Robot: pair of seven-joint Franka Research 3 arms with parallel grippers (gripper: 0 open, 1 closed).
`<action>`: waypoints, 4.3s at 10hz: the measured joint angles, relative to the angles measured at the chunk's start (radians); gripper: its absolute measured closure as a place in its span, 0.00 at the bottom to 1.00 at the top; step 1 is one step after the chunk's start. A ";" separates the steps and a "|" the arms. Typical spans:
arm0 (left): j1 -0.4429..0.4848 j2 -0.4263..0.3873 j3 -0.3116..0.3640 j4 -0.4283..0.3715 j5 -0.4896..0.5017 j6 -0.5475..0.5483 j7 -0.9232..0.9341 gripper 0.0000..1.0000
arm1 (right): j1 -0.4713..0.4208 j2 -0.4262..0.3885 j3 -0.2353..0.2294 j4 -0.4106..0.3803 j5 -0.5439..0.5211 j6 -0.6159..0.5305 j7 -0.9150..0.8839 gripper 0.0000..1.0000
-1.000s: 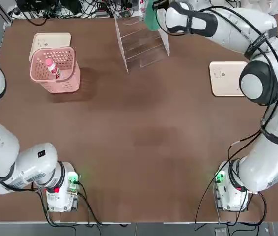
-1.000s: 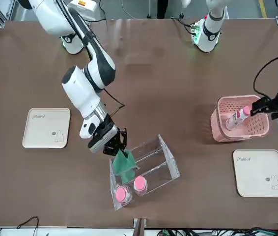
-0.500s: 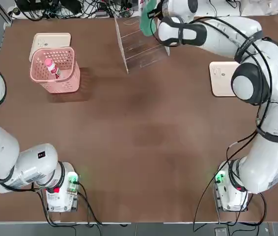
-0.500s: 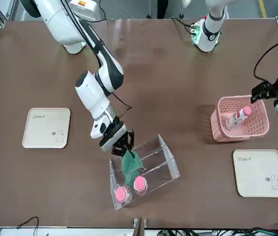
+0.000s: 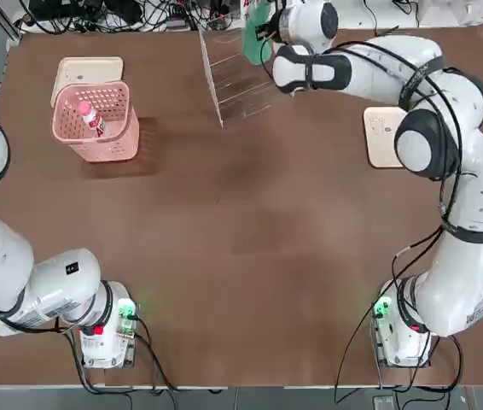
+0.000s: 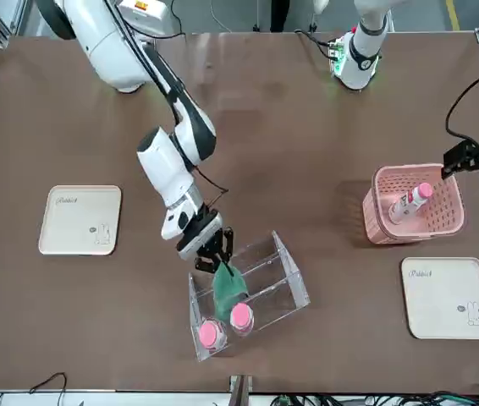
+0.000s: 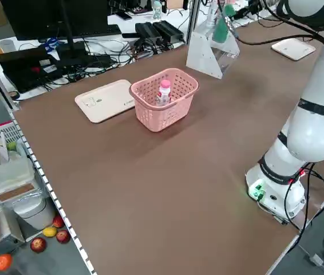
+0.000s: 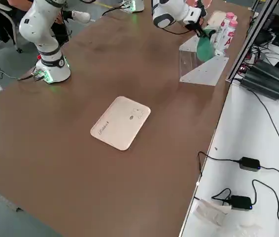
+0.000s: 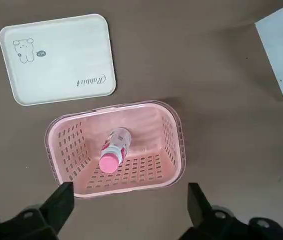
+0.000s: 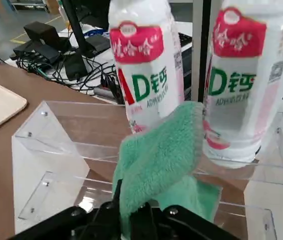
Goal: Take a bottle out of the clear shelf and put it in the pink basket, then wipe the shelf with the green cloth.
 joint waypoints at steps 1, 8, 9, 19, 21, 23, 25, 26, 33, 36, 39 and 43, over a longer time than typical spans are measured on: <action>-0.004 0.000 -0.001 0.001 0.000 0.000 0.000 0.00 | 0.000 0.006 0.000 0.000 0.000 0.003 -0.001 0.94; -0.341 -0.010 0.303 0.016 0.000 -0.003 0.000 0.00 | 0.056 0.044 0.000 0.050 0.009 0.008 0.010 0.94; -0.346 -0.013 0.303 0.016 0.000 -0.010 0.000 0.00 | 0.066 0.052 0.000 0.068 0.022 0.008 0.012 0.94; -0.339 -0.021 0.312 0.017 -0.116 -0.024 -0.004 0.00 | 0.132 0.142 -0.084 0.208 0.069 0.007 0.020 0.94; -0.338 -0.014 0.314 0.017 -0.128 -0.023 -0.009 0.00 | 0.126 0.142 -0.116 0.209 0.069 -0.002 0.019 0.94; -0.328 -0.006 0.318 0.017 -0.128 -0.017 -0.010 0.00 | 0.113 0.142 -0.140 0.215 0.066 -0.028 0.007 0.94; -0.326 -0.005 0.318 0.017 -0.128 -0.012 -0.010 0.00 | 0.110 0.142 -0.158 0.215 0.065 -0.047 -0.006 0.94; -0.326 -0.005 0.318 0.017 -0.128 -0.005 -0.010 0.00 | 0.107 0.142 -0.165 0.213 0.065 -0.066 -0.029 0.94; -0.327 -0.005 0.318 0.017 -0.129 0.000 -0.007 0.00 | 0.096 0.122 -0.215 0.198 0.064 -0.146 -0.148 0.94; -0.328 -0.005 0.315 0.018 -0.129 0.016 -0.007 0.00 | 0.173 0.122 -0.228 0.195 0.128 -0.148 -0.144 0.94; -0.328 -0.005 0.316 0.018 -0.129 0.019 -0.006 0.00 | 0.232 0.123 -0.231 0.222 0.148 -0.141 -0.031 0.94; -0.329 0.003 0.316 0.017 -0.129 0.043 -0.004 0.00 | 0.263 0.155 -0.231 0.268 0.156 -0.134 0.051 0.94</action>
